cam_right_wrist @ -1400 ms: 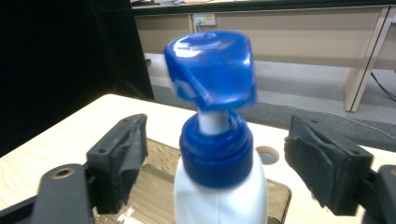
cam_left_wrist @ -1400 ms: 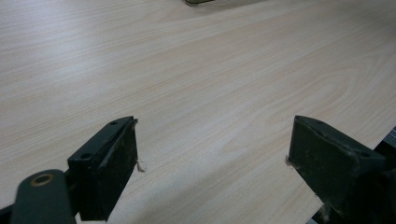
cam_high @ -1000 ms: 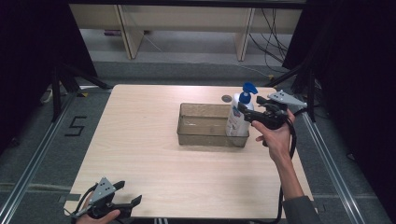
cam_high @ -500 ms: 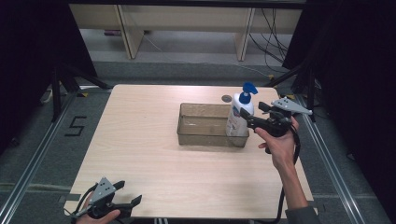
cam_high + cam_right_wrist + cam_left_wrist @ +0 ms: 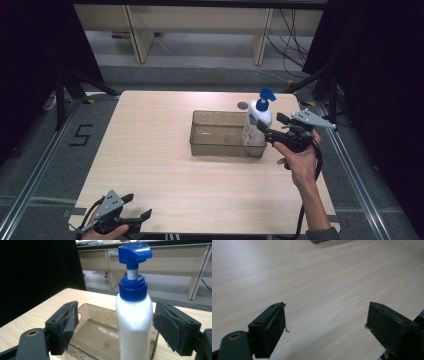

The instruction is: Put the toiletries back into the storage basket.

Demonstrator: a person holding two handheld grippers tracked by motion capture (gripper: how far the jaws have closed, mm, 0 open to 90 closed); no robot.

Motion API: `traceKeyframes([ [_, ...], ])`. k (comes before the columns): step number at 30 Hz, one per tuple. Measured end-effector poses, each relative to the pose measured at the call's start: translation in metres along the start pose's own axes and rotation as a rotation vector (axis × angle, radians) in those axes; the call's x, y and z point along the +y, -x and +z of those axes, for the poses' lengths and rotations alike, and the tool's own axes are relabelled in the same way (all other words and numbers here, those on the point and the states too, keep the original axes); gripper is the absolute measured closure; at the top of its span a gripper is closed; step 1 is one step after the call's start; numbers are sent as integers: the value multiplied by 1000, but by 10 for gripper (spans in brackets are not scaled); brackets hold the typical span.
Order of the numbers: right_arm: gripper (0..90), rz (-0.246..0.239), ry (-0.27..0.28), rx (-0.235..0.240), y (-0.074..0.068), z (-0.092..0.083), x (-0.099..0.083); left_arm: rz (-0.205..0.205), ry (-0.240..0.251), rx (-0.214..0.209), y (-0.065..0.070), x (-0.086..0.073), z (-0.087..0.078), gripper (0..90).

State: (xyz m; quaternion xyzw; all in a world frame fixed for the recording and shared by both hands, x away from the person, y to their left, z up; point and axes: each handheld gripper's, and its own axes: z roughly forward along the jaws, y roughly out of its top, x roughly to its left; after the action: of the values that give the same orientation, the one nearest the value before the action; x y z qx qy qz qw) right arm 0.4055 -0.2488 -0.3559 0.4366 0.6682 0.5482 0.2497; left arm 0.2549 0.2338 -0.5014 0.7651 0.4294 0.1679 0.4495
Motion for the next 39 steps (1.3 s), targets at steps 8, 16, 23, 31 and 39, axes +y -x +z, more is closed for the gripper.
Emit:
traceKeyframes([
  [8,210,4,0,2,-2,-3,-5,3,0,-4,0,0,0,150],
  [16,210,-12,17,-4,-2,-9,-10,2,3,-4,0,0,0,150],
  [23,209,11,10,10,-4,-10,-16,-9,18,-8,1,0,1,150],
  [31,209,11,10,10,-5,-13,-20,-4,16,-7,1,0,1,150],
  [39,210,17,-11,16,-8,-17,-24,-2,14,-4,2,1,0,150],
])
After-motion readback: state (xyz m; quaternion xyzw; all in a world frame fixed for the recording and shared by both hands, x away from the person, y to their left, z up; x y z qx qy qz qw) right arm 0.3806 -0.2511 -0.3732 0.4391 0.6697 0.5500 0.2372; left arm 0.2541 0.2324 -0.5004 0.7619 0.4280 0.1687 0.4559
